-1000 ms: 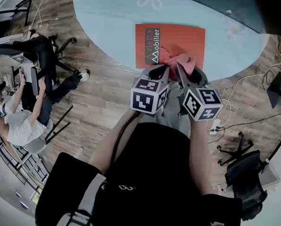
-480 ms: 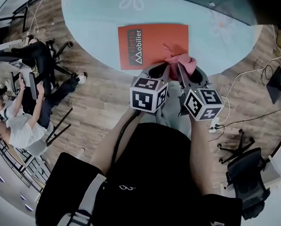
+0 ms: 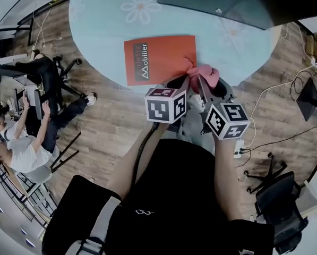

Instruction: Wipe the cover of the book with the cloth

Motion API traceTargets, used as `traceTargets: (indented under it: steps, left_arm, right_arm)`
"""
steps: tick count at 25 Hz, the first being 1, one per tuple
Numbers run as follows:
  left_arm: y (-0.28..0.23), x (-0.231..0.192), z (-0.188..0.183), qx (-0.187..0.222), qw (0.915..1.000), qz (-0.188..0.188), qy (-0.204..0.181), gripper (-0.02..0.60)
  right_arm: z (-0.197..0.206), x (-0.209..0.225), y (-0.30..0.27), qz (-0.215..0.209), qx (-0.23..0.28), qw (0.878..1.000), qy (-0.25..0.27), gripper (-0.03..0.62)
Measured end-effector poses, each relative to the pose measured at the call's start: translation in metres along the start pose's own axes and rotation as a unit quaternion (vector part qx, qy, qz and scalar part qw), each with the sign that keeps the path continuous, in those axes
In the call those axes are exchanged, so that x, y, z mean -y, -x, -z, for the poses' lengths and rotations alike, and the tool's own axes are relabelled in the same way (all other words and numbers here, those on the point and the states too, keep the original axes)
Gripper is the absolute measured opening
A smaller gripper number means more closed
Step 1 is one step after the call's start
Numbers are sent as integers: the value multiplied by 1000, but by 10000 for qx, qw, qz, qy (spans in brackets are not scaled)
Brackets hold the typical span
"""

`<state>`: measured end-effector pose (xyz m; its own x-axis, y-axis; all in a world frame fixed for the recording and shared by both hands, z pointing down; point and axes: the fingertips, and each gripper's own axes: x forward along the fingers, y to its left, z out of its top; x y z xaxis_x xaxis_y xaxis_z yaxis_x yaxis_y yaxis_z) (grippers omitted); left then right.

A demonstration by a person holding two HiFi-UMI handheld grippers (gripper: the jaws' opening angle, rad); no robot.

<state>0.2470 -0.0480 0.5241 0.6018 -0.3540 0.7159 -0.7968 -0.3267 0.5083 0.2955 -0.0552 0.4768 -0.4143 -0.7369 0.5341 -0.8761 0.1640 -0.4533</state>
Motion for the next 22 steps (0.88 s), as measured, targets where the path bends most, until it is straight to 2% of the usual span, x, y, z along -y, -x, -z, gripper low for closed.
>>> traceTargets:
  steps: [5, 10, 12, 16, 22]
  left_arm:
    - [27, -6, -44, 604, 9980, -162, 41, 9]
    - [68, -9, -109, 1477, 9888, -209, -85, 9]
    - [89, -8, -134, 1830, 9827, -216, -171, 9]
    - [133, -2, -181, 2550, 9655, -301, -429, 9]
    - [188, 3, -222, 3280, 9414, -344, -704, 9]
  right_arm:
    - [-37, -7, 9, -115, 442, 9988, 147, 95]
    - [-100, -42, 3, -464, 1046, 9913, 649, 95]
    - [-125, -60, 6, -638, 1319, 9856, 847, 95]
    - [-172, -93, 18, -984, 1883, 9700, 1185, 94]
    - [-211, -132, 25, -1139, 2267, 9522, 1700, 91]
